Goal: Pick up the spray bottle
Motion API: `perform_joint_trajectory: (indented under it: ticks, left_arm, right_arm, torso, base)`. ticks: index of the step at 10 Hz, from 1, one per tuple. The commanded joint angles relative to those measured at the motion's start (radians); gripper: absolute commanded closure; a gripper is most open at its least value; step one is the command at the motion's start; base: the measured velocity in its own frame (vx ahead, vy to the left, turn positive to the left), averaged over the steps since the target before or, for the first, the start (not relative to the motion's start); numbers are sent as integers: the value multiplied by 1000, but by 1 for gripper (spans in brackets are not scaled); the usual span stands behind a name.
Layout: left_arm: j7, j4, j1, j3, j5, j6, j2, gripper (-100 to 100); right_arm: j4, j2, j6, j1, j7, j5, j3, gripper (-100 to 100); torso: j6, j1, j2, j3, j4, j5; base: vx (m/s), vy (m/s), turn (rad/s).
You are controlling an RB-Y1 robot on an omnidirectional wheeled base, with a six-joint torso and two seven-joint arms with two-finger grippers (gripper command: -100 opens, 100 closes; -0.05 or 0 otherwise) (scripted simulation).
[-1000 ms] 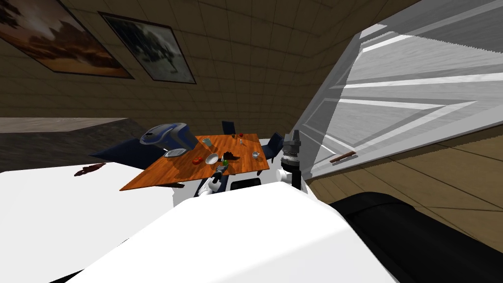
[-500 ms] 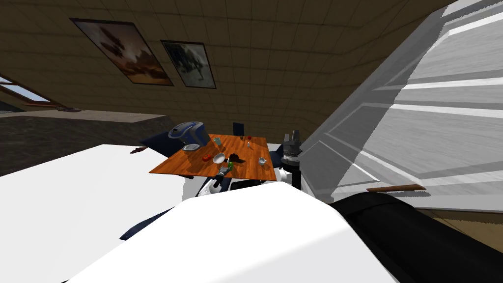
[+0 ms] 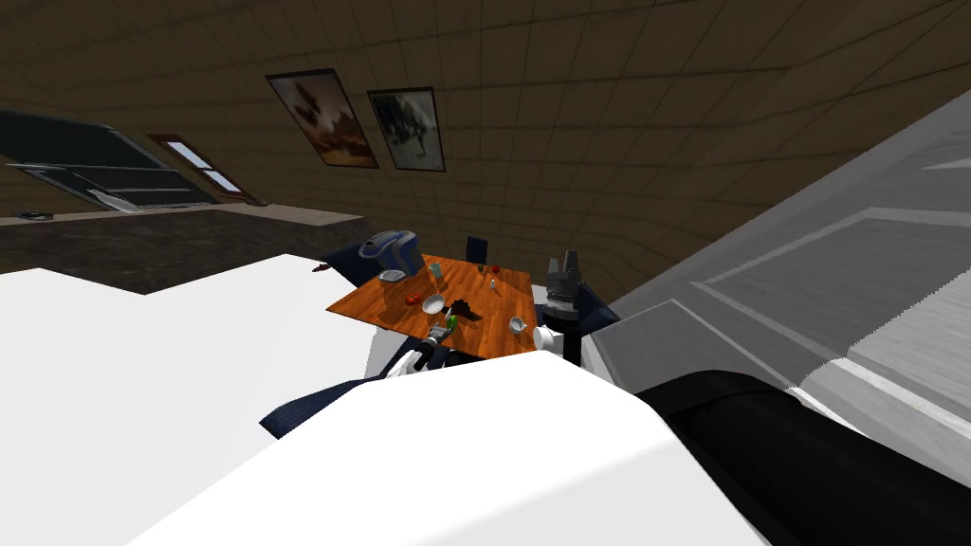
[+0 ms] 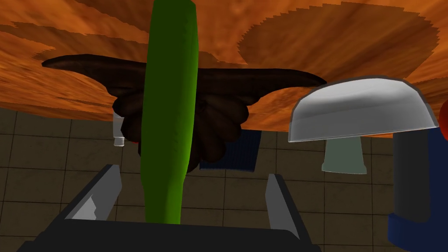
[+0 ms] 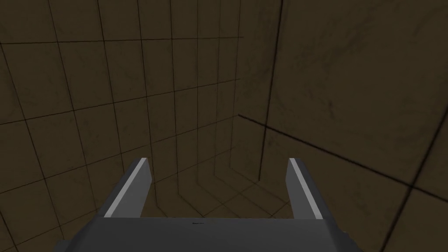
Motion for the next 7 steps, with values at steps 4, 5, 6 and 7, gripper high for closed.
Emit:
perform_joint_trajectory:
  ticks: [4,5,6,7]
  left_arm:
    - [37,-51,52,-97,-38,-26,21,-100]
    - [32,-47,51,-96,-38,-32,20,100]
    - [33,-48,51,-96,-38,-32,20,100]
    - [32,-48,51,-96,-38,-32,20,100]
  right_arm:
    - [0,0,0,0,0,0,0,0]
    - [0,0,0,0,0,0,0,0]
    - [0,0,0,-1,0,0,0,0]
    - [0,0,0,-1,0,0,0,0]
  torso:
    - [1,2,-1,-1,0,0]
    - [1,5,4,2,1,1]
    - [1,6,6,3,1,1]
    - [1,6,7,4,1,2]
  base:
    - [144,-72,257]
    - [11,-6,-1]
    - [5,0,0]
    - [0,0,0]
